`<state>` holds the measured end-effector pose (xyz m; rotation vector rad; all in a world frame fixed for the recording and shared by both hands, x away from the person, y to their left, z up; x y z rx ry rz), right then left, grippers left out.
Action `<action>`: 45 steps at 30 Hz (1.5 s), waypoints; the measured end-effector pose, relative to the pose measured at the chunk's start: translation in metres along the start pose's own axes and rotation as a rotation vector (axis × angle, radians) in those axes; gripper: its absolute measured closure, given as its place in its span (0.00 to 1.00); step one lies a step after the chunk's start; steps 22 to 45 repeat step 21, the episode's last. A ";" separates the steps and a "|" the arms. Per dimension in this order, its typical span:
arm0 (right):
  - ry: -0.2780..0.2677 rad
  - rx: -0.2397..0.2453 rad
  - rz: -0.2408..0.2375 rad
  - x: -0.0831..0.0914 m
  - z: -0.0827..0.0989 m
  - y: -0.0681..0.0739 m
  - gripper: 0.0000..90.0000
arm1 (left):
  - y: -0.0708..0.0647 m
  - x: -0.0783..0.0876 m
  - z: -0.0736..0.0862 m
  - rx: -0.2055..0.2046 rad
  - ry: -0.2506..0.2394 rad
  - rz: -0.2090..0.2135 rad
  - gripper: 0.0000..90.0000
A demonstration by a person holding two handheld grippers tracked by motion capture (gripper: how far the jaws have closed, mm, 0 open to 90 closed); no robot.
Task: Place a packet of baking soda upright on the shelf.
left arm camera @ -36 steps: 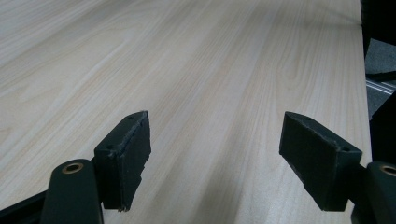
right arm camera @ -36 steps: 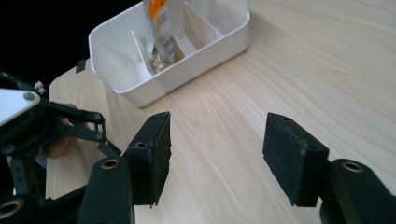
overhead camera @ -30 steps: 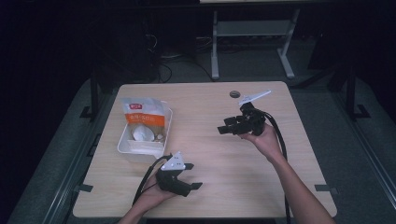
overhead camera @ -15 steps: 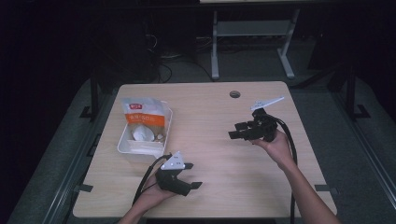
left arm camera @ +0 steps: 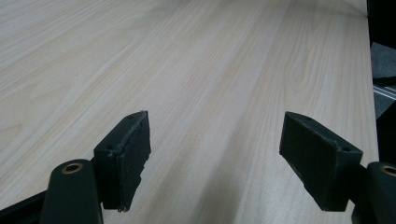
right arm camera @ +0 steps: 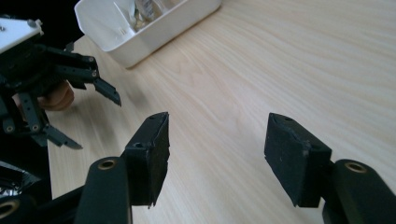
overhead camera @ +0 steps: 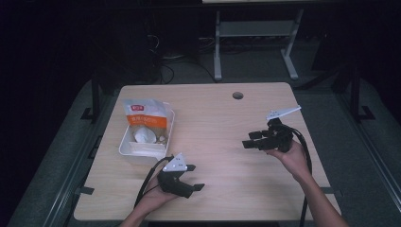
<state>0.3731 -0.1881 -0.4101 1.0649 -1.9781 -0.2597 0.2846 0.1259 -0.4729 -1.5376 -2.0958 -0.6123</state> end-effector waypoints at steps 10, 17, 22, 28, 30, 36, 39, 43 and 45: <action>0.002 -0.021 0.002 0.009 0.022 -0.006 0.43 | 0.000 -0.002 0.000 -0.001 0.001 0.001 0.27; 0.006 -0.034 0.007 0.014 0.037 -0.007 0.41 | 0.000 -0.002 0.000 0.002 -0.001 0.004 0.27; 0.006 -0.034 0.016 0.015 0.048 -0.008 0.39 | 0.000 -0.002 -0.001 0.007 -0.004 0.005 0.27; 0.006 -0.034 0.016 0.015 0.048 -0.008 0.39 | 0.000 -0.002 -0.001 0.007 -0.004 0.005 0.27; 0.006 -0.034 0.016 0.015 0.048 -0.008 0.39 | 0.000 -0.002 -0.001 0.007 -0.004 0.005 0.27; 0.006 -0.034 0.016 0.015 0.048 -0.008 0.39 | 0.000 -0.002 -0.001 0.007 -0.004 0.005 0.27; 0.006 -0.034 0.016 0.015 0.048 -0.008 0.39 | 0.000 -0.002 -0.001 0.007 -0.004 0.005 0.27; 0.006 -0.034 0.016 0.015 0.048 -0.008 0.39 | 0.000 -0.002 -0.001 0.007 -0.004 0.005 0.27; 0.006 -0.034 0.016 0.015 0.048 -0.008 0.39 | 0.000 -0.002 -0.001 0.007 -0.004 0.005 0.27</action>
Point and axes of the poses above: each handheld gripper's, and its own axes: x roughly backward along the jaws, z roughly out of its underside, y roughly to its left, the point moved 3 cm from there along -x, roughly forward along the jaws, and after that the axes turned 14 degrees about -x, right-handed, at the moved point
